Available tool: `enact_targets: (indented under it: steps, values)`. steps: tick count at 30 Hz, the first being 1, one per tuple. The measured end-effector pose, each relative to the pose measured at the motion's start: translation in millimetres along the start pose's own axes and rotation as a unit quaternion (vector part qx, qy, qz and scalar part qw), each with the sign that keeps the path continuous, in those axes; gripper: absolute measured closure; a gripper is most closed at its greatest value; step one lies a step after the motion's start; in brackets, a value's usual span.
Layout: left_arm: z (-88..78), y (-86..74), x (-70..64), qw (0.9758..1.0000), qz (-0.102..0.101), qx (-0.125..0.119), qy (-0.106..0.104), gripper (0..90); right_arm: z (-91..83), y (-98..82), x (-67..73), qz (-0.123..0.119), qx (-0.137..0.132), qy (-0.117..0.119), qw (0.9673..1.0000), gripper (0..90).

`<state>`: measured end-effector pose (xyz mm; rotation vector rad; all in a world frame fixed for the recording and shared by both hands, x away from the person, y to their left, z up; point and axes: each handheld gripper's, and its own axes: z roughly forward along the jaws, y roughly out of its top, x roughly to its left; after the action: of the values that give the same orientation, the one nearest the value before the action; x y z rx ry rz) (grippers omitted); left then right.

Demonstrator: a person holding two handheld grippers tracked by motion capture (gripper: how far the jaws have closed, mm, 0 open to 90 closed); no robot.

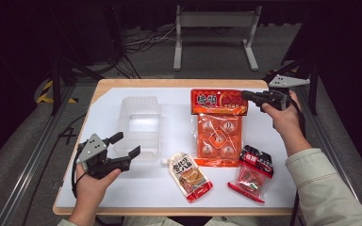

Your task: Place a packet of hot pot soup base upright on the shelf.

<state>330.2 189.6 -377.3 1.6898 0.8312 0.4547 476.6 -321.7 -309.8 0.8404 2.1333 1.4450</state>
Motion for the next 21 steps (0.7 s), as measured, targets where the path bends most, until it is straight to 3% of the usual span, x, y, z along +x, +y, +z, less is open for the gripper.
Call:
enact_targets:
  steps: [8,15,21]
  values:
    - [26.8,18.1,-5.0,0.9996,-0.006,0.011,-0.024,7.8,-5.0,7.6,7.2,-0.013,-0.012,0.007,0.9998,90.0]
    - [46.5,30.9,-13.1,0.9984,-0.010,0.003,-0.055,4.2,-15.3,12.9,18.7,-0.032,-0.024,0.012,0.9991,90.0]
    - [61.4,36.4,-17.9,0.9971,0.000,0.008,-0.076,3.8,-24.3,16.7,28.6,-0.048,-0.034,0.018,0.9981,90.0]
